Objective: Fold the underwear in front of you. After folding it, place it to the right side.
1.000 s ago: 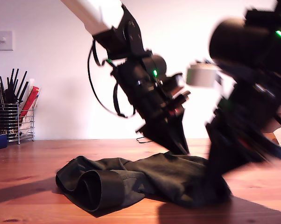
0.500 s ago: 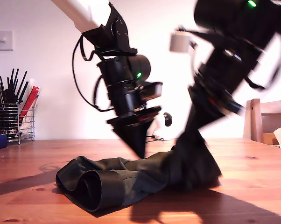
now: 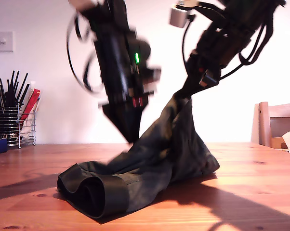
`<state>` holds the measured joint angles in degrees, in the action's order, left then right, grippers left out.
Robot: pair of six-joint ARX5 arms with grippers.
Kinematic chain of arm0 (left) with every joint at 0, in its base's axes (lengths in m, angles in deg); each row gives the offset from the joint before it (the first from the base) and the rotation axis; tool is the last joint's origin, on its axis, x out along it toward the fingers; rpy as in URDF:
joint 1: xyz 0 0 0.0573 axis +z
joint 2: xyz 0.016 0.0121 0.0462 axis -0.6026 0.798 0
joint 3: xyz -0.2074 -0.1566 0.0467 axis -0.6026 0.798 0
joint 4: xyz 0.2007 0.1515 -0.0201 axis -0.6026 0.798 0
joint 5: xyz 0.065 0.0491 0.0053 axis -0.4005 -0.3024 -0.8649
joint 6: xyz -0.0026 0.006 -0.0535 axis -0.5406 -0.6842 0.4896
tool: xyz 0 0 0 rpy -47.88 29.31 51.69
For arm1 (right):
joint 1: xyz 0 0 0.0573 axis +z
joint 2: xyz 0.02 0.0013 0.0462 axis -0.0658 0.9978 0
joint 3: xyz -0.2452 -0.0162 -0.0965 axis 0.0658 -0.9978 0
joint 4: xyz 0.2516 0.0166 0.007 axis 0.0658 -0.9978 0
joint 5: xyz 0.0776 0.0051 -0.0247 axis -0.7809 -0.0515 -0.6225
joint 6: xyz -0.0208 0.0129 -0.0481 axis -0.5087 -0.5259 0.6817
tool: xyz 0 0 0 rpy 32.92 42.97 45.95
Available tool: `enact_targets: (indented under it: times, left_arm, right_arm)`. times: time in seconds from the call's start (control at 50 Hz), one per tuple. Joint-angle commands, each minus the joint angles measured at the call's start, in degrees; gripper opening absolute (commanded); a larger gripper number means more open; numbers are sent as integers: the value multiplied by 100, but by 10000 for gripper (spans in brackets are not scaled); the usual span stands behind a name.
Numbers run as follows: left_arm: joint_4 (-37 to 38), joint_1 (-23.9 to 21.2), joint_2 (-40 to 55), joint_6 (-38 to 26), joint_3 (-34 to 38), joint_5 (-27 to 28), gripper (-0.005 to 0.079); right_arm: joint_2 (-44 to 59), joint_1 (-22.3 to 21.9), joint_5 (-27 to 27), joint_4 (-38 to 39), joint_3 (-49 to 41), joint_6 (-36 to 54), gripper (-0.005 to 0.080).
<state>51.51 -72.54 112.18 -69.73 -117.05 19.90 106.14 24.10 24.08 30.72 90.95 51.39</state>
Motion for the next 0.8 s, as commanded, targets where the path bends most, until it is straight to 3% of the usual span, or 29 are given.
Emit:
enact_targets:
  times: [0.0, 0.3, 0.56, 0.78]
  left_arm:
    - [35, -15, -151, -46, 39, 83, 91]
    - [275, -26, -240, -87, 42, 1064, 91]
    - [81, -26, -238, -87, 219, 1145, 90]
    - [-763, -26, -238, -87, 975, 1172, 89]
  right_arm:
    - [197, 22, -4, 186, -22, -151, -11]
    - [1056, 22, 7, 809, -22, -531, -11]
    - [1604, -101, 149, 1958, -22, -988, -11]
    - [1799, -269, 227, 2260, -22, -1237, -11]
